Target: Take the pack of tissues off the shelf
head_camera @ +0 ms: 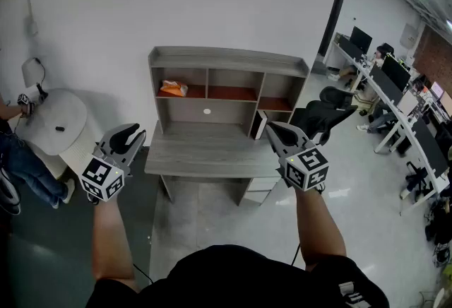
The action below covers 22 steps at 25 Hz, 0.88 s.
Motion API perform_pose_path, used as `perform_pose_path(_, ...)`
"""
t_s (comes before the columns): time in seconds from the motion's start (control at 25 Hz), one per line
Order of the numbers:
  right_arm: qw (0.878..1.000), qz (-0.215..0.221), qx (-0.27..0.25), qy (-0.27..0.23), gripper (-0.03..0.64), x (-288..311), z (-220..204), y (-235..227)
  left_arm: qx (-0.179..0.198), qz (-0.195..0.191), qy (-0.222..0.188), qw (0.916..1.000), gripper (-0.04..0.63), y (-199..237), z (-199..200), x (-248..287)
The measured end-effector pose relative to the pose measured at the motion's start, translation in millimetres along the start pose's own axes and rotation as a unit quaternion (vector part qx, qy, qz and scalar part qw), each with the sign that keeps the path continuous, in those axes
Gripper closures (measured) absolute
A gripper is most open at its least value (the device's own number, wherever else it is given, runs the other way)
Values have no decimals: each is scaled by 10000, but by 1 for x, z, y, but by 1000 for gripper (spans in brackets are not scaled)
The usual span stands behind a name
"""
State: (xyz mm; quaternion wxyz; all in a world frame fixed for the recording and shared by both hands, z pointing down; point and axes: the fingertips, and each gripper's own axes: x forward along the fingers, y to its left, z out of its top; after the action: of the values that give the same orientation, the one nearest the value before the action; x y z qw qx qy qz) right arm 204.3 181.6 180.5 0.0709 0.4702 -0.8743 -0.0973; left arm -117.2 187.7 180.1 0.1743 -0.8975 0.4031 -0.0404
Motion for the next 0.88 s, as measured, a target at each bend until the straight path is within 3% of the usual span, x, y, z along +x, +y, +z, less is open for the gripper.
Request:
perform_pose_path(0.2, 9998, 157, 118, -6, 611, -5, -19, -20, -57, 376, -454, 9982, 558, -15, 11, 9)
perform_pose_path(0.56, 9992, 259, 304, 24, 611, -13, -53, -57, -81, 302, -72, 9995, 565, -59, 0, 45)
perform_pose_path(0.88, 9981, 388, 460, 90, 610, 12, -70, -56, -349, 401, 35, 9986, 565, -49, -23, 51)
